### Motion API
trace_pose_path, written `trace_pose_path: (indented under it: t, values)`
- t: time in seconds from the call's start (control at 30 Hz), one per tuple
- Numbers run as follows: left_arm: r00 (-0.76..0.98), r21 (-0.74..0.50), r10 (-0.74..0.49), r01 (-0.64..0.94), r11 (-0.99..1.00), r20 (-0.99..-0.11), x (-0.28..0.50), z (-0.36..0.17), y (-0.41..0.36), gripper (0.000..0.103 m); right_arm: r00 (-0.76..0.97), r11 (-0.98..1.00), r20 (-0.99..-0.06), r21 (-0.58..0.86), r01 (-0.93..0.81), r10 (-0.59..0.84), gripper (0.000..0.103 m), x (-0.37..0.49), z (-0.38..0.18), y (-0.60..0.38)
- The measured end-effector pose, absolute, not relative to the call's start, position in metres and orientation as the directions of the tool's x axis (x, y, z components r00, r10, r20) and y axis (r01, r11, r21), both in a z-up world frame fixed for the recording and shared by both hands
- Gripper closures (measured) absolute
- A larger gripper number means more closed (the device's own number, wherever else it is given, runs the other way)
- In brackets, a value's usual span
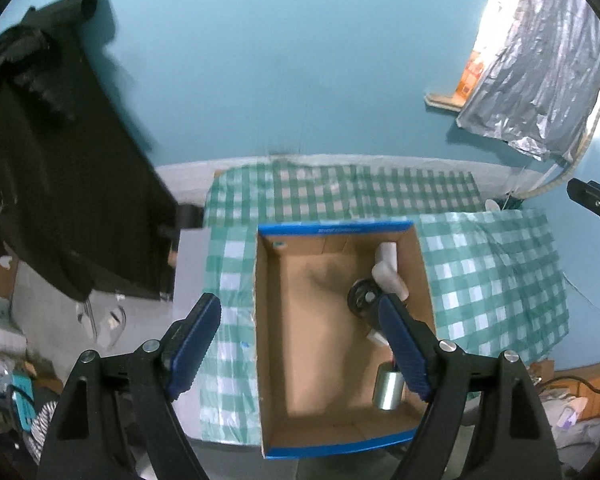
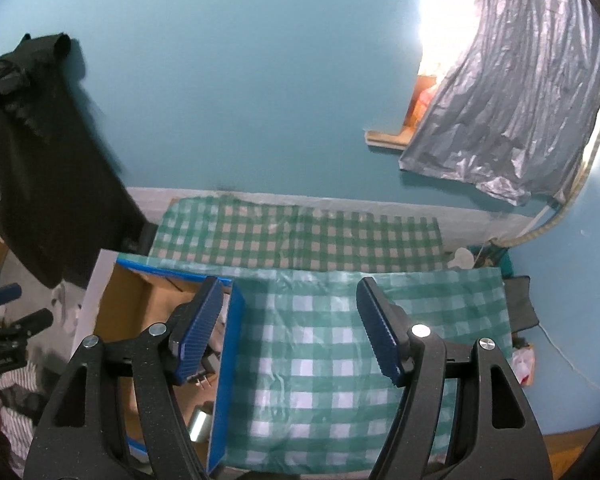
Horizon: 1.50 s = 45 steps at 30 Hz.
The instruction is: Organize rigid objects
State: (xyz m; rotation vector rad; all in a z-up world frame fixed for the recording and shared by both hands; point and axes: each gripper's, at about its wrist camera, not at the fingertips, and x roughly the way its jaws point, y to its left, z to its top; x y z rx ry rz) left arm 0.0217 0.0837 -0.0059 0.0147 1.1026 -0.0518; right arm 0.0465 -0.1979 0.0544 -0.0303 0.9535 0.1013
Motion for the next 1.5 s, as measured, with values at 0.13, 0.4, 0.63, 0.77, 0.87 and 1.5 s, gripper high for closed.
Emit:
trace_pose_path:
  t: [0.13,0.4,0.63,0.77,0.87,1.5]
  values:
    - [0.491,-0.022,-0.05,0.063,0.998,-0.87,0.015,0.005,0.077,0.02,0.599,0.996,-0.797,0.021,-0.092,0.072,0.034,0.036,0.063,-0.203]
    - [0.545,0.015,-0.025,0.069,0.998,-0.838,0.005,0.022,0.066,0.02,0.623,0.996,-0.778,0.047,-0.076,0.084,0.034,0.023,0.072,-0.213]
    - [0.522,0.019,-0.019,0.068,0.998,-0.853,0.004,0.022,0.063,0.02,0.619,0.996,-0.78,0.053,-0.071,0.086,0.034,0.02,0.07,-0.213]
    - [0.506,0.021,-0.015,0.066,0.998,-0.863,0.002,0.018,0.063,0.02,0.612,0.996,-0.786,0.044,-0.08,0.084,0.034,0.02,0.069,-0.212]
    - [0.504,0.022,-0.011,0.059,0.998,-0.863,0.001,0.019,0.063,0.02,0.611,0.996,-0.787,0.039,-0.086,0.084,0.034,0.019,0.069,-0.21]
    - [0.493,0.019,-0.011,0.055,0.998,-0.87,0.0,0.017,0.065,0.02,0.598,0.995,-0.797,0.037,-0.094,0.086,0.034,0.014,0.063,-0.208]
